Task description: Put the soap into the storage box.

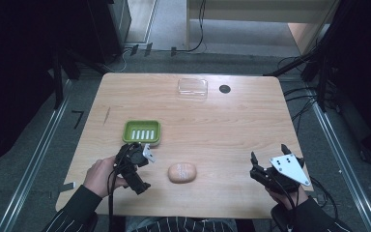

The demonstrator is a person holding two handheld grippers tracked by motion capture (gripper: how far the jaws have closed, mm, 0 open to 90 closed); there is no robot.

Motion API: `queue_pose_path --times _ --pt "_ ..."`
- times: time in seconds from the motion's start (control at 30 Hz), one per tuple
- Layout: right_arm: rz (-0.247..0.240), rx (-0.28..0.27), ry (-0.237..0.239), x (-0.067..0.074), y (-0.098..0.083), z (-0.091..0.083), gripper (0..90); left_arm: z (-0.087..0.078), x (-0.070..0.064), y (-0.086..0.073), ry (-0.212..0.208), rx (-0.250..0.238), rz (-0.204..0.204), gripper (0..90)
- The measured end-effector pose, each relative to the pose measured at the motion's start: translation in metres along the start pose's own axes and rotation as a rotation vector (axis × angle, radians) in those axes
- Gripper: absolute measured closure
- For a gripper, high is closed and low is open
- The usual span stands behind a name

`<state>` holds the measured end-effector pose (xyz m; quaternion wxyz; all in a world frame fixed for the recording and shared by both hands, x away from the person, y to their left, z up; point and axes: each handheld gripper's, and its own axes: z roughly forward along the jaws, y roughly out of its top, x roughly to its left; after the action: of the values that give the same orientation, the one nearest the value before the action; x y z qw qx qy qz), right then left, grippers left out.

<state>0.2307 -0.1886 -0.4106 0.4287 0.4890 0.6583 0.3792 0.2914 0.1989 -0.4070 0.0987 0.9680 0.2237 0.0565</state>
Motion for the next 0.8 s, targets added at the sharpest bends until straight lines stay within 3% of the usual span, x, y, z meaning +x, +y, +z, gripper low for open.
queue_pose_path --times 0.2,0.5,0.8 --pt "0.004 -0.001 -0.001 0.001 0.000 -0.003 13.6 0.005 -0.003 0.013 -0.016 0.014 0.048 0.0" --pt "0.004 0.003 -0.003 0.001 0.000 -0.003 13.6 0.007 -0.003 0.025 -0.022 0.015 0.074 0.0" --pt "0.011 0.002 -0.009 0.000 -0.001 -0.004 13.6 0.016 -0.003 0.044 -0.037 0.033 0.131 0.0"
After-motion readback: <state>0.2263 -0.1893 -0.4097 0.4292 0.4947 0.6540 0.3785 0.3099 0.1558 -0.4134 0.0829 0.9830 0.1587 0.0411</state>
